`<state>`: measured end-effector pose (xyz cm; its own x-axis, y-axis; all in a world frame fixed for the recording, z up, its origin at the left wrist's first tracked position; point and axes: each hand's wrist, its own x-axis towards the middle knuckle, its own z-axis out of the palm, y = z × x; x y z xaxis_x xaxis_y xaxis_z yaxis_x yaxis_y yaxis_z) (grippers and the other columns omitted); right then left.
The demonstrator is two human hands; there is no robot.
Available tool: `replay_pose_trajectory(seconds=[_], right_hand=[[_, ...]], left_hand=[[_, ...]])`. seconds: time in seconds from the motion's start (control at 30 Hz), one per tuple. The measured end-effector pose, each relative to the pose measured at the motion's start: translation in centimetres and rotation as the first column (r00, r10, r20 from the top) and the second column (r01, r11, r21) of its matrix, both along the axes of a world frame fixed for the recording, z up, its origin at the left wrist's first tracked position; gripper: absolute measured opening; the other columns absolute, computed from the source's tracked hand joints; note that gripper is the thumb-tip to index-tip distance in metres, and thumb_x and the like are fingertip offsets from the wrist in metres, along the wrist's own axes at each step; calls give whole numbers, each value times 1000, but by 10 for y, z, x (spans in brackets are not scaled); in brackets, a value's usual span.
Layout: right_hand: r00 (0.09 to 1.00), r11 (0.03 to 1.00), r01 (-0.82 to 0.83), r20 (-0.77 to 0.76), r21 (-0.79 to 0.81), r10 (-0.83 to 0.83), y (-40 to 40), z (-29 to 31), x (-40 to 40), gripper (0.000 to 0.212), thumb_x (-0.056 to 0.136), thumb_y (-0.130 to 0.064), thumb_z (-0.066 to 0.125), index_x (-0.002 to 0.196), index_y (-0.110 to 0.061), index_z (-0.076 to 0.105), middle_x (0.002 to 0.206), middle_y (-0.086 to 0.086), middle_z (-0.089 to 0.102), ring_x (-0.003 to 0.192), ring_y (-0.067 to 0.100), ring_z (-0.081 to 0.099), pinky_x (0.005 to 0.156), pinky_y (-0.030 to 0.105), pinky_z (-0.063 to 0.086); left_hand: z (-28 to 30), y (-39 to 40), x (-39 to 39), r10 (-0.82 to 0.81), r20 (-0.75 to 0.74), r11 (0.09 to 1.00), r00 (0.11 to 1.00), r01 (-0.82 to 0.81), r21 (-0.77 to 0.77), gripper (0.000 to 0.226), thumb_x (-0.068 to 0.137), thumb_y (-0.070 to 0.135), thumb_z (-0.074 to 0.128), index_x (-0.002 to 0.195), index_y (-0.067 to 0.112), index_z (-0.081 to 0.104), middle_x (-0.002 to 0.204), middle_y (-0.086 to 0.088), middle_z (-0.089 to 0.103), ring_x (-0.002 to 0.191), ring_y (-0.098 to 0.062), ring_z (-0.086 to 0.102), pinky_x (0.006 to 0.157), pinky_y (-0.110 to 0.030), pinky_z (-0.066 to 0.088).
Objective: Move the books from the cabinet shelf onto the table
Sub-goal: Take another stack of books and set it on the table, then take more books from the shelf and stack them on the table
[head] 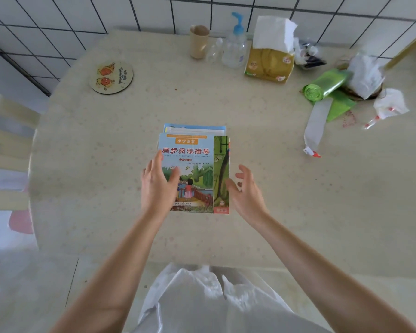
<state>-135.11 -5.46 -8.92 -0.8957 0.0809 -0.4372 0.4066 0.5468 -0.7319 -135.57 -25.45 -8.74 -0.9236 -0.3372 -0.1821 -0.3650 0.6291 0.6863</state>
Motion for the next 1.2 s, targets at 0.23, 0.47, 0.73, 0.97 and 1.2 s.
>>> replay_pose_trajectory(seconds=[0.23,0.47,0.73,0.97,1.2], right_hand=[[983,990,144,-117,7,-143,28,15,28,43,98,-27,50,137,-12,41,125,7,62,115,24,57,94,30,41],[875,889,457,-169,-28,-455,26,11,90,35,96,-14,53,130,-6,50,107,6,67,104,23,63,88,26,44],[628,636,769,-114,-56,-770,10,9,195,30,96,-18,54,125,-11,56,99,-3,63,95,9,57,85,19,41],[307,311,950,-139,-5,-941,8,13,298,26,95,-17,56,121,-13,57,99,-2,66,93,10,61,84,27,49],[-37,-38,999,-132,8,-991,-7,20,420,27,96,-18,54,123,-12,56,102,-1,65,96,13,62,87,29,49]], left_hand=[[19,52,-4,-275,-113,961,955,276,-2,39,94,26,55,133,18,52,119,4,62,117,-16,52,94,-23,33],[8,81,27,-550,-176,823,817,565,52,30,90,14,61,119,14,63,91,4,68,88,-22,66,84,-40,53],[0,100,86,-831,-62,545,553,831,111,27,91,14,57,117,16,65,91,0,69,91,-18,65,82,-35,53],[7,150,137,-975,-3,221,222,972,85,24,92,19,57,114,20,66,89,-2,74,85,-23,67,80,-33,51],[10,208,234,-994,-28,-108,-106,991,84,23,90,16,59,112,19,66,79,6,65,79,-17,65,73,-22,43]])
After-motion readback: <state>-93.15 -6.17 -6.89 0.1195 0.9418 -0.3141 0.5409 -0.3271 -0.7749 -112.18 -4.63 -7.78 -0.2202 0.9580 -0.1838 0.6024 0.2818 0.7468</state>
